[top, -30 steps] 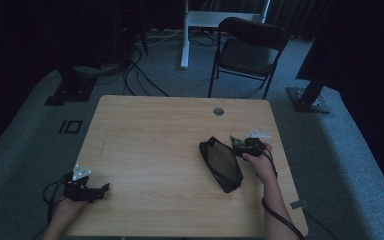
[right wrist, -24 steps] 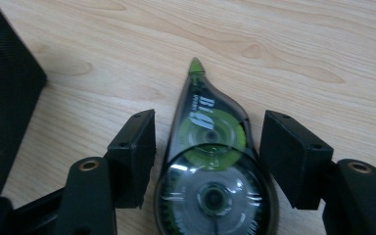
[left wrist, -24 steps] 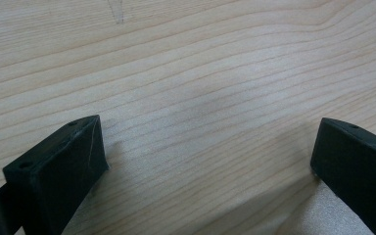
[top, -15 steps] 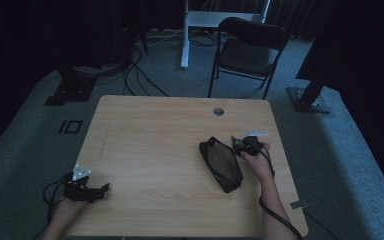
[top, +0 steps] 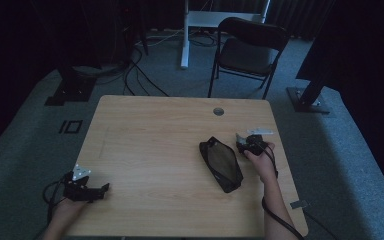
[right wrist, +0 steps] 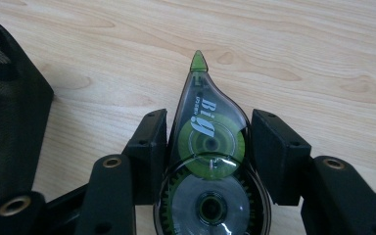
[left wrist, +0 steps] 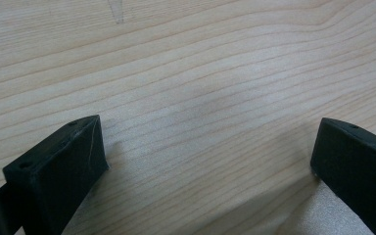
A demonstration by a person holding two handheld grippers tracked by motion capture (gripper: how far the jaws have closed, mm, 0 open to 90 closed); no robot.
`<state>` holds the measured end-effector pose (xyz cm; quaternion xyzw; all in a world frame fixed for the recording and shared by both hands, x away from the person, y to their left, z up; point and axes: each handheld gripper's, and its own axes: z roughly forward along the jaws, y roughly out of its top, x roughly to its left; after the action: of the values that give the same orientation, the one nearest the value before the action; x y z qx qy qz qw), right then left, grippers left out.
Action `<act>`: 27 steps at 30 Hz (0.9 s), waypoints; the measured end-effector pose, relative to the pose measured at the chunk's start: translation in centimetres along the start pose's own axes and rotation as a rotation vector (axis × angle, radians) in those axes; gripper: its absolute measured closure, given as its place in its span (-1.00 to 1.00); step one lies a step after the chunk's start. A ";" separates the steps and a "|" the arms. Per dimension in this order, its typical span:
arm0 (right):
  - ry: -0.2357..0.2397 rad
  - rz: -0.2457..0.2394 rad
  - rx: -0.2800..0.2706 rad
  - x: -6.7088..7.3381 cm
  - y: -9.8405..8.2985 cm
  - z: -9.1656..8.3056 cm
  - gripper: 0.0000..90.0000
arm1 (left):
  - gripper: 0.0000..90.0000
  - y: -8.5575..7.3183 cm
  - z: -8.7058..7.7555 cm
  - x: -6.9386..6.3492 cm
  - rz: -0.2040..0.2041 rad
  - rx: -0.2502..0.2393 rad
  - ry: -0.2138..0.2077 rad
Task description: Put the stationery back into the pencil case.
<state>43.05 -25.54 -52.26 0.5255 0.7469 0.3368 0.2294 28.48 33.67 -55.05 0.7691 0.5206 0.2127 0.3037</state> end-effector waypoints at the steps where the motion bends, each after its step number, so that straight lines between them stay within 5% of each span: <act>1: -0.002 0.009 -0.006 -0.1 0.1 -0.3 0.09 | -1.00 0.0 0.0 0.0 0.000 0.000 0.000; 11: 0.033 0.019 -0.037 0.5 0.9 -3.1 0.09 | -1.00 0.0 0.0 0.0 0.000 0.000 0.000; 27: 0.055 0.014 -0.082 3.5 2.4 -7.5 0.09 | -1.00 0.0 0.0 0.0 0.000 0.000 0.000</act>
<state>38.15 -23.72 -45.40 0.5114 0.7346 0.3833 0.2277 28.48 33.67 -55.05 0.7691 0.5206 0.2128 0.3037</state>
